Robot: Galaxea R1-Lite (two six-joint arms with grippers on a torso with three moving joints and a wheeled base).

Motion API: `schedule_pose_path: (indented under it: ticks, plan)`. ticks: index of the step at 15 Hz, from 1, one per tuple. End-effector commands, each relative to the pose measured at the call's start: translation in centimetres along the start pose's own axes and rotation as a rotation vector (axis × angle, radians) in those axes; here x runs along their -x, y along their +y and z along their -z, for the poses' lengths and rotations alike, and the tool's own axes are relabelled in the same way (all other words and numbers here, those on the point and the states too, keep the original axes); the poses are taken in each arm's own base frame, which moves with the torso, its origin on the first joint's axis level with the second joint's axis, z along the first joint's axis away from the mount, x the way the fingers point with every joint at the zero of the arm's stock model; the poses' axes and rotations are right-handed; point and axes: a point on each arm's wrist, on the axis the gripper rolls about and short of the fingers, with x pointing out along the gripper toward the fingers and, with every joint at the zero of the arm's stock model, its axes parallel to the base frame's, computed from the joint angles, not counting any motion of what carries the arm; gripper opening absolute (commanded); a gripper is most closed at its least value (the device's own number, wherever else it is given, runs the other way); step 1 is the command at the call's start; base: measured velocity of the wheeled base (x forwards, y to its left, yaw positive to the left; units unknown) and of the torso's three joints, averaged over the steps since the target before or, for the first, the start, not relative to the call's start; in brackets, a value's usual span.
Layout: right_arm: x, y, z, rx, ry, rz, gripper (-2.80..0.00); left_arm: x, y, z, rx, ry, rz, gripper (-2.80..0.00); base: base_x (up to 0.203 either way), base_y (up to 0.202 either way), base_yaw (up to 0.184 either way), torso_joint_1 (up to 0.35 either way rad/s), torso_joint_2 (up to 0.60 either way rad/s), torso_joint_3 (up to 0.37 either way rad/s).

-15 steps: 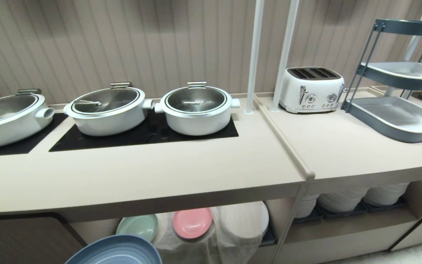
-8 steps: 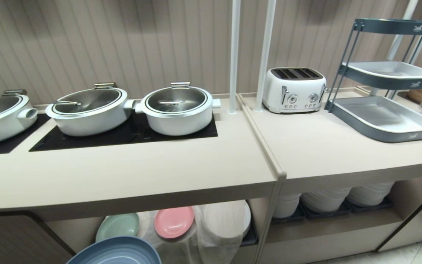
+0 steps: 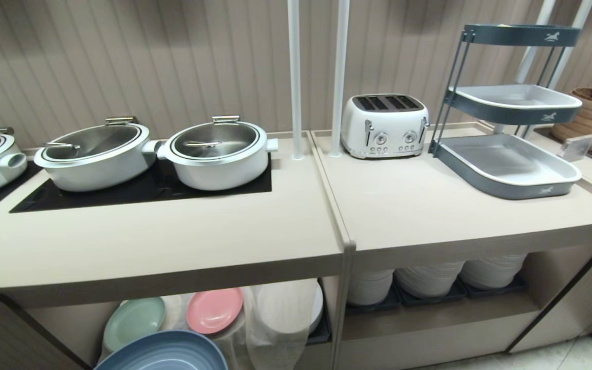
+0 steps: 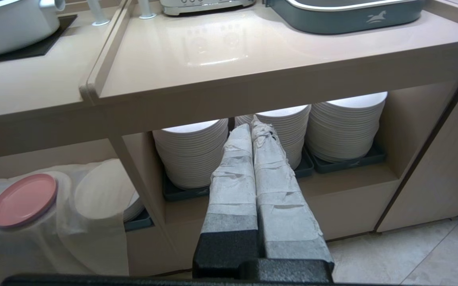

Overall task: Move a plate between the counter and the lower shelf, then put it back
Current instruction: Put the plate in the cupboard

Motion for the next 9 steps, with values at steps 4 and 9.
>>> schedule_pose_path:
  ticks: [4,9]
  plan:
    - [0.00,0.00,-0.01,0.000,-0.001,0.000,-2.80,0.09,0.07,0.11,0.005,-0.002,0.005,-2.80,0.000,-0.196,0.001,0.006,0.00,0.002]
    - [0.00,0.00,0.00,0.000,0.000,-0.001,-2.80,0.10,0.07,0.11,0.004,-0.004,0.007,-2.80,0.000,-0.154,0.001,0.001,0.00,0.001]
